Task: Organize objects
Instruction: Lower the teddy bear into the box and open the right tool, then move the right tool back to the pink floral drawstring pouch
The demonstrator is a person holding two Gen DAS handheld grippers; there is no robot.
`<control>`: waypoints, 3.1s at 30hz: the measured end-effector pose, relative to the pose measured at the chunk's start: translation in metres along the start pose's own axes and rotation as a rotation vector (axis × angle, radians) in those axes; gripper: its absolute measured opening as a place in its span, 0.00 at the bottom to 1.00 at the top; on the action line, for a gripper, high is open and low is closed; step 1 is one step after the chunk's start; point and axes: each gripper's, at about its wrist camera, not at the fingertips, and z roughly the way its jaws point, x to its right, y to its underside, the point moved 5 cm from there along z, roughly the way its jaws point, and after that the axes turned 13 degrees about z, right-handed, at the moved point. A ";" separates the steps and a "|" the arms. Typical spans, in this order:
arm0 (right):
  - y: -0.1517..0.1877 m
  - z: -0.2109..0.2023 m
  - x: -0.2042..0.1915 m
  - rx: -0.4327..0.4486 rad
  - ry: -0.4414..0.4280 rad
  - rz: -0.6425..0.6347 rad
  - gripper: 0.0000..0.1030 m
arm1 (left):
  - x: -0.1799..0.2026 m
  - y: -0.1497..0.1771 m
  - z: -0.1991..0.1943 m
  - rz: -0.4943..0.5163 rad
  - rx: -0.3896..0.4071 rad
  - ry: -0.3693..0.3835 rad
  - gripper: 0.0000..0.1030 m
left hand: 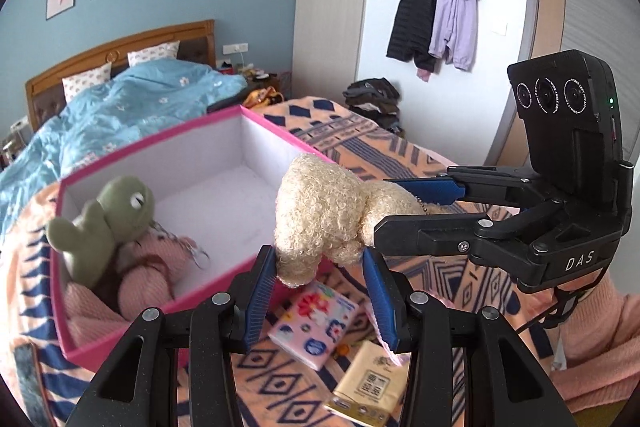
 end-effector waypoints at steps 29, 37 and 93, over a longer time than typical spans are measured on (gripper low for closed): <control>-0.063 0.077 0.033 -0.044 0.035 0.031 0.53 | -0.076 -0.025 0.053 -0.065 -0.109 -0.102 0.43; -0.058 0.096 0.049 -0.085 0.088 0.048 0.54 | -0.082 -0.015 0.077 -0.083 -0.170 -0.115 0.43; 0.078 0.021 0.074 -0.151 0.078 0.256 0.56 | 0.019 0.082 0.027 -0.177 -0.090 0.038 0.73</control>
